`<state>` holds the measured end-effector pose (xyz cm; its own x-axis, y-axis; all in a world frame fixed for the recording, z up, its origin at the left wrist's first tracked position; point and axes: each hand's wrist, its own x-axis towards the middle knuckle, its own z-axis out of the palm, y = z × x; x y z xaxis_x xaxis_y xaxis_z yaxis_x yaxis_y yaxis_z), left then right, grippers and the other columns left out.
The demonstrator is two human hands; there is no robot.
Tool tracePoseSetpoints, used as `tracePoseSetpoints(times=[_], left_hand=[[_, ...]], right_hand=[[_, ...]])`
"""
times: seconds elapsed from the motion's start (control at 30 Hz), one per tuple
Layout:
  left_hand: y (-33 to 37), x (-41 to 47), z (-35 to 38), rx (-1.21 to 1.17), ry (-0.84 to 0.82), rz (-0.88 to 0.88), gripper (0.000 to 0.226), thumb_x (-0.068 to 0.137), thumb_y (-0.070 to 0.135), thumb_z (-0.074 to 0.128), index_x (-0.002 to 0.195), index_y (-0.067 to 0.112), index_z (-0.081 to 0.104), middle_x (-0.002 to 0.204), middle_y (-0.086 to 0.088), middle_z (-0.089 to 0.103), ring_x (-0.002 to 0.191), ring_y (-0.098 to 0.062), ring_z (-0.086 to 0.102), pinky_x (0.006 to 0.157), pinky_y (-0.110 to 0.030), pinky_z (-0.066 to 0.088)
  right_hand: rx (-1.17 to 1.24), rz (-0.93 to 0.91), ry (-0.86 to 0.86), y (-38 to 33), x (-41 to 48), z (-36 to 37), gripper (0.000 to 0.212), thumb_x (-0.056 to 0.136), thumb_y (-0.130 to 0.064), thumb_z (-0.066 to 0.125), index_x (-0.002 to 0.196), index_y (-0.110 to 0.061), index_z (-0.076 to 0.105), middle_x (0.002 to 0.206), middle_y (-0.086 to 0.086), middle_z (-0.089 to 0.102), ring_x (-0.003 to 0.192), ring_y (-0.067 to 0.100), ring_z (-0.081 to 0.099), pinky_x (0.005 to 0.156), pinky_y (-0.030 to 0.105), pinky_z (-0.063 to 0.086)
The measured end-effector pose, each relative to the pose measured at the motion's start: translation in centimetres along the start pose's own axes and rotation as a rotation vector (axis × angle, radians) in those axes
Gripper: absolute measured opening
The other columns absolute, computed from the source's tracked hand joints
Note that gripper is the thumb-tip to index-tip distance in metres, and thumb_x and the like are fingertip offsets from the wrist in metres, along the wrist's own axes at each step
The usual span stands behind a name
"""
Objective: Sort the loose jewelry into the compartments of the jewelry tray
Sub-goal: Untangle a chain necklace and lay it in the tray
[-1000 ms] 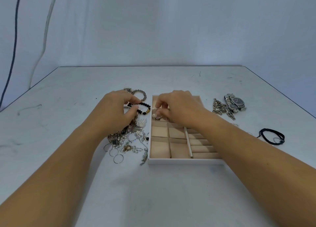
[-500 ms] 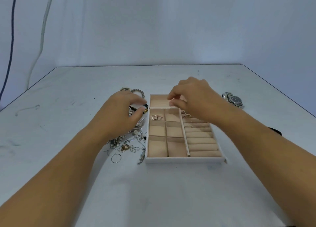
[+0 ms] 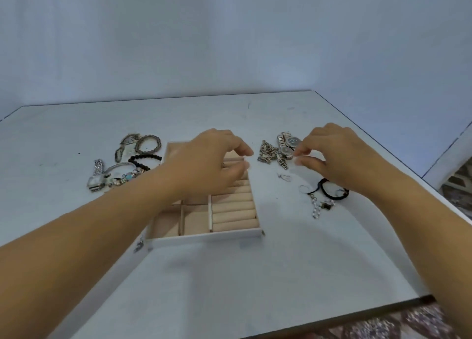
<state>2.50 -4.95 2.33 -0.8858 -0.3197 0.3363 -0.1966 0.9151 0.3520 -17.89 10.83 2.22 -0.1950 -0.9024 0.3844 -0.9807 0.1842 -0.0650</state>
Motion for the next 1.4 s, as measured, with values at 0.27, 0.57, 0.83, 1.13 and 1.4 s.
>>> tracePoseSetpoints(times=[0.27,0.57,0.83,1.13,1.4], left_hand=[[2.6,3.9,4.5,0.032,-0.143,0.034,0.025,0.088,0.037,0.061,0.112,0.034,0.065,0.097,0.021,0.057,0.096,-0.004,0.041,0.074,-0.012,0.032],[3.9,5.6,6.2,0.132,-0.218,-0.036,0.022,0.084,0.044,0.064,0.102,0.033,0.07,0.099,0.012,0.064,0.104,-0.015,0.044,0.092,-0.038,0.043],[3.9,6.2,6.5,0.122,-0.33,-0.098,0.017,0.088,0.041,0.059,0.095,0.026,0.062,0.104,0.008,0.064,0.109,-0.017,0.042,0.092,-0.03,0.038],[4.1,5.6,6.5,0.096,-0.307,-0.096,0.016,0.091,0.039,0.056,0.093,0.024,0.06,0.106,0.005,0.062,0.11,-0.022,0.04,0.098,-0.042,0.038],[3.5,5.0,4.8,-0.003,-0.182,-0.078,0.012,0.092,0.03,0.055,0.088,0.026,0.065,0.095,0.011,0.064,0.092,-0.013,0.049,0.078,-0.024,0.034]], right_hand=[[0.061,0.097,-0.122,2.6,-3.0,0.4,0.019,0.085,-0.045,0.06,0.098,-0.033,0.067,0.094,-0.017,0.058,0.091,0.009,0.045,0.078,0.025,0.028],[0.103,0.072,-0.17,1.6,-3.6,1.1,0.026,0.081,-0.056,0.058,0.095,-0.036,0.069,0.09,-0.013,0.059,0.093,0.01,0.047,0.083,0.032,0.038],[0.25,0.231,-0.37,1.2,-1.9,0.8,0.018,0.079,-0.046,0.069,0.087,-0.031,0.066,0.084,-0.012,0.066,0.078,0.001,0.053,0.076,0.027,0.034],[0.44,0.286,-0.295,1.5,-2.5,0.8,0.013,0.077,-0.038,0.073,0.076,-0.029,0.064,0.076,-0.012,0.065,0.061,-0.005,0.054,0.061,0.014,0.038],[0.471,0.28,-0.181,1.3,-2.8,1.0,0.006,0.086,-0.032,0.066,0.083,-0.027,0.065,0.081,-0.014,0.064,0.069,-0.013,0.052,0.061,0.002,0.037]])
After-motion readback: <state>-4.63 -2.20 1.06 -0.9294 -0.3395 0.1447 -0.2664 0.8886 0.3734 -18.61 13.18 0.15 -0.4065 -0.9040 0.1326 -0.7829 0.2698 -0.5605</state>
